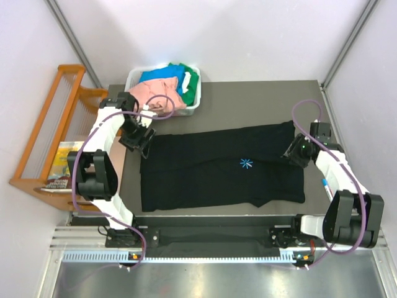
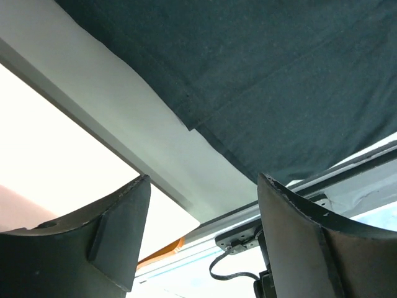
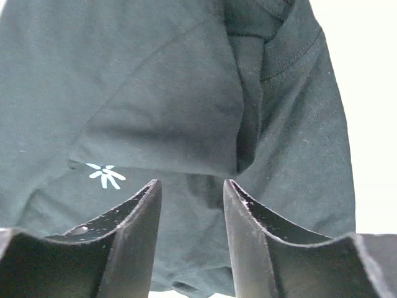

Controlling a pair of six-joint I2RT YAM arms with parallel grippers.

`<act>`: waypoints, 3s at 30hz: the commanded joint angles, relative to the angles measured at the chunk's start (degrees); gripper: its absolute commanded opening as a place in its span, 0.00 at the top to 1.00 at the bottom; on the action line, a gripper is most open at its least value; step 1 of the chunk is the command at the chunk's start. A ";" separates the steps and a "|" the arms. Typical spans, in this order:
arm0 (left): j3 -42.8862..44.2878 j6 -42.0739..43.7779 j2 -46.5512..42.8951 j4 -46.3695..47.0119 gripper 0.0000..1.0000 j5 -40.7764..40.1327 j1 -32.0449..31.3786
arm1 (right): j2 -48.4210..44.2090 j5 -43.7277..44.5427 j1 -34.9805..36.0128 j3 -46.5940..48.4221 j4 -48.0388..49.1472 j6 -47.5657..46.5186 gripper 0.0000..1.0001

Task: Fold and stack the t-shirts
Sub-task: Fold the tshirt

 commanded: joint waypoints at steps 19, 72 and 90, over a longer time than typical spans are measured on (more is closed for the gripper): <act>-0.61 -16.54 10.50 14.54 0.34 4.11 -5.77 | 24.66 -15.21 1.79 22.97 17.72 10.84 0.49; 4.67 -13.38 2.69 8.66 0.41 3.14 -1.99 | 45.24 3.67 -6.55 35.80 7.54 7.77 0.45; -5.87 -13.12 2.60 12.79 0.44 -1.60 -10.60 | 25.49 -2.83 6.62 30.20 8.32 3.81 0.04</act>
